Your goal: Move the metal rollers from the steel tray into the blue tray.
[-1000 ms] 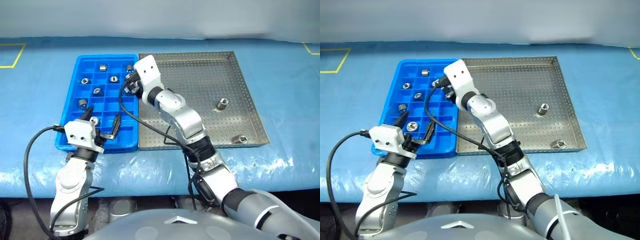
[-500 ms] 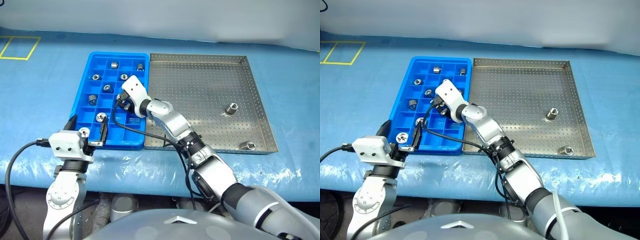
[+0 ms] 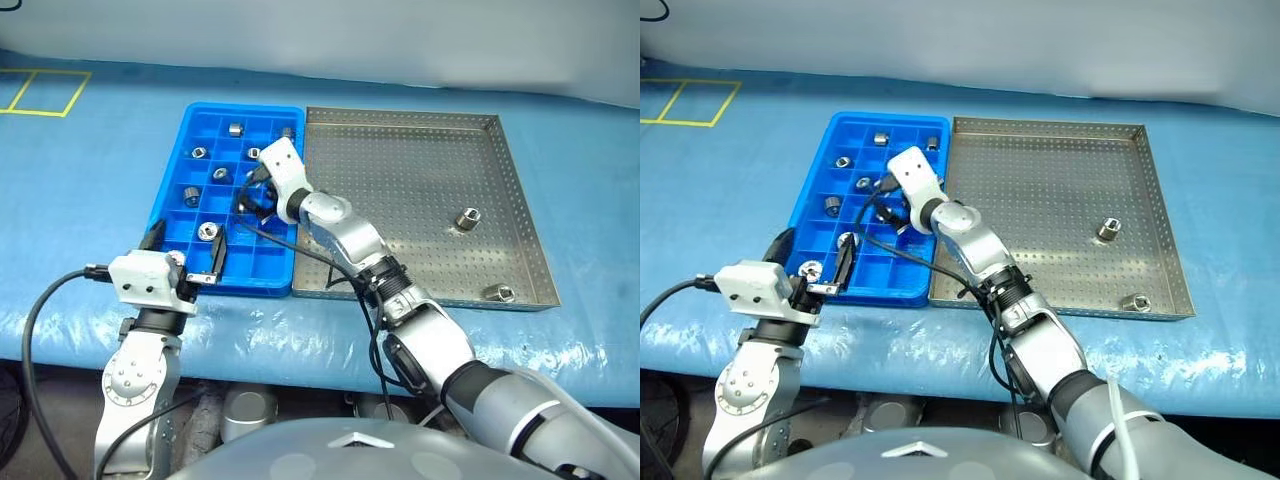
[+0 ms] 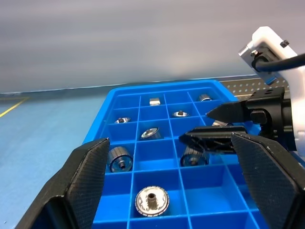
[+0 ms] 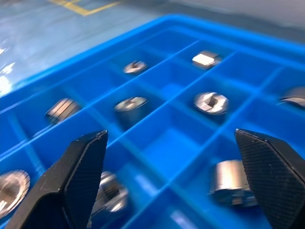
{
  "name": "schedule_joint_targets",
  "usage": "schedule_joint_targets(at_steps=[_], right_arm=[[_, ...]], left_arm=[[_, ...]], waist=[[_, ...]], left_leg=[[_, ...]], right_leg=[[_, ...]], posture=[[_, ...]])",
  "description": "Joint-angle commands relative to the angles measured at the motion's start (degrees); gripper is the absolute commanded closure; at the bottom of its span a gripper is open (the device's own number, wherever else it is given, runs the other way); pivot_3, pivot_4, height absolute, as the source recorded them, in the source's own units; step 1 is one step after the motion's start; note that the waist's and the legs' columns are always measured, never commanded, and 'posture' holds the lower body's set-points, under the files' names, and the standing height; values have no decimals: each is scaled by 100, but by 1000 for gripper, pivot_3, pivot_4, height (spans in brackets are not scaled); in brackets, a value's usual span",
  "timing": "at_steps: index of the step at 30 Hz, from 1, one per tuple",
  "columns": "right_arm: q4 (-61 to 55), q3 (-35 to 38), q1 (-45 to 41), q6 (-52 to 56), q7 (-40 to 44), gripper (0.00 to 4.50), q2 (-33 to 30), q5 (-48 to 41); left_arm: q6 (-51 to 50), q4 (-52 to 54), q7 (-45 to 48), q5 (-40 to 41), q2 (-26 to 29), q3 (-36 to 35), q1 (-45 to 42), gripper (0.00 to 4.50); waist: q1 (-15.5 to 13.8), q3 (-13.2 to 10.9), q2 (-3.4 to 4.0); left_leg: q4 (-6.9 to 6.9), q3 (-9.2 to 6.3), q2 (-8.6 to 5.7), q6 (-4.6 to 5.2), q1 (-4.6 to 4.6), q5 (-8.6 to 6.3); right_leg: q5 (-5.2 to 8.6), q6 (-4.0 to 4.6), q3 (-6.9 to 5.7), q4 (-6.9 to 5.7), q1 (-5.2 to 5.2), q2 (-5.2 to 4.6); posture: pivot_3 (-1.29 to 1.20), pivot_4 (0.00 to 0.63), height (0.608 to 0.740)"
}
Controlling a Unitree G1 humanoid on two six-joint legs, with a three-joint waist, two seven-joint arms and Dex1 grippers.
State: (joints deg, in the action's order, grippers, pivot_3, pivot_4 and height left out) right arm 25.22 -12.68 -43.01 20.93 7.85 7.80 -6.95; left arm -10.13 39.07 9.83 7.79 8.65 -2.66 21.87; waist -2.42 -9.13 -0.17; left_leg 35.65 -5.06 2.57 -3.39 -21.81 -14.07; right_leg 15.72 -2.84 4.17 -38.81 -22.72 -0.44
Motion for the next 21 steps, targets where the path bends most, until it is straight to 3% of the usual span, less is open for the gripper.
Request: schedule_joint_targets(at_steps=[1,9,21], right_arm=[[-1091,612,545,165,-1216,16,389,107],[-2132,1478,1374,-79,-3126,16,294,644],[-1556,2249,1351,-135,-4918,16,576,824]], left_arm=[[-41,-99,126,80,63,93,-226,0],[-162,-527,441,190,169,257,-831,0],[-227,-803,674,262,241,414,-1239,0]], waist=[[45,2,-1],[430,0,4],[790,-1,5]], left_leg=[[-4,0,0,0,-1,0],[-15,3,1,3,-18,-3],[-5,6,1,5,-14,-3]], right_leg=[[1,2,0,1,-1,0],[4,8,1,-2,-22,-5],[4,7,9,-11,-19,-2]], posture=[[105,150,740],[-18,150,740],[-63,150,740]])
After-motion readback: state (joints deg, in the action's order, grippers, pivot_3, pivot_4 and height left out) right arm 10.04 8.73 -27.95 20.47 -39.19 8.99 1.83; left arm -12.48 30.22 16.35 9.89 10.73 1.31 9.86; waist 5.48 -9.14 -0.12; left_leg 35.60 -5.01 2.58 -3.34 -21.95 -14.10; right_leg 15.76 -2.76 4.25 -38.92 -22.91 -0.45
